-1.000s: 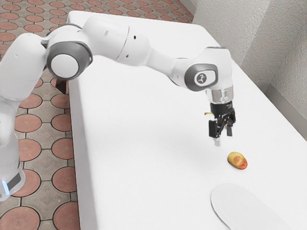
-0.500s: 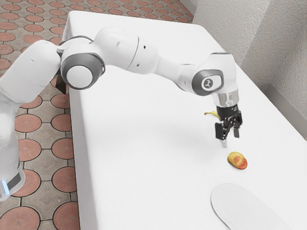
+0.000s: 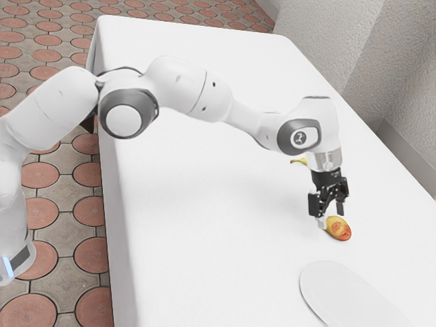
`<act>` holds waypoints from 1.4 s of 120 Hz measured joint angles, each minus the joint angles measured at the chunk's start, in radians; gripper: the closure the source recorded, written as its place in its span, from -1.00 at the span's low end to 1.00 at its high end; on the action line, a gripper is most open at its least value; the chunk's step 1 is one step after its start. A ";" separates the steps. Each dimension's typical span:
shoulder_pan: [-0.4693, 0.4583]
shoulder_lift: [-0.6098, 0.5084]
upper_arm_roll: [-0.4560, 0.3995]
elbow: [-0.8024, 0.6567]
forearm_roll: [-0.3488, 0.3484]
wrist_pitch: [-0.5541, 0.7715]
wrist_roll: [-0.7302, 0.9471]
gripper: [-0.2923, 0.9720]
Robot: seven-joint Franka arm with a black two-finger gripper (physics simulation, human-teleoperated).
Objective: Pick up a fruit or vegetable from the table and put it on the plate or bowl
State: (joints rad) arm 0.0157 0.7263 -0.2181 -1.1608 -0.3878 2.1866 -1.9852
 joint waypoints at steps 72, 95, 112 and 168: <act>-0.001 0.131 -0.018 0.142 0.001 0.067 0.051 -0.54; -0.003 0.147 -0.018 0.151 0.001 0.076 0.063 -0.53; -0.010 0.148 -0.018 0.151 -0.001 0.082 0.067 -0.15; -0.265 -0.084 0.061 -0.001 -0.005 0.086 0.066 0.03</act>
State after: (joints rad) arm -0.2491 0.6420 -0.1576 -1.1613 -0.3929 2.2721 -1.9188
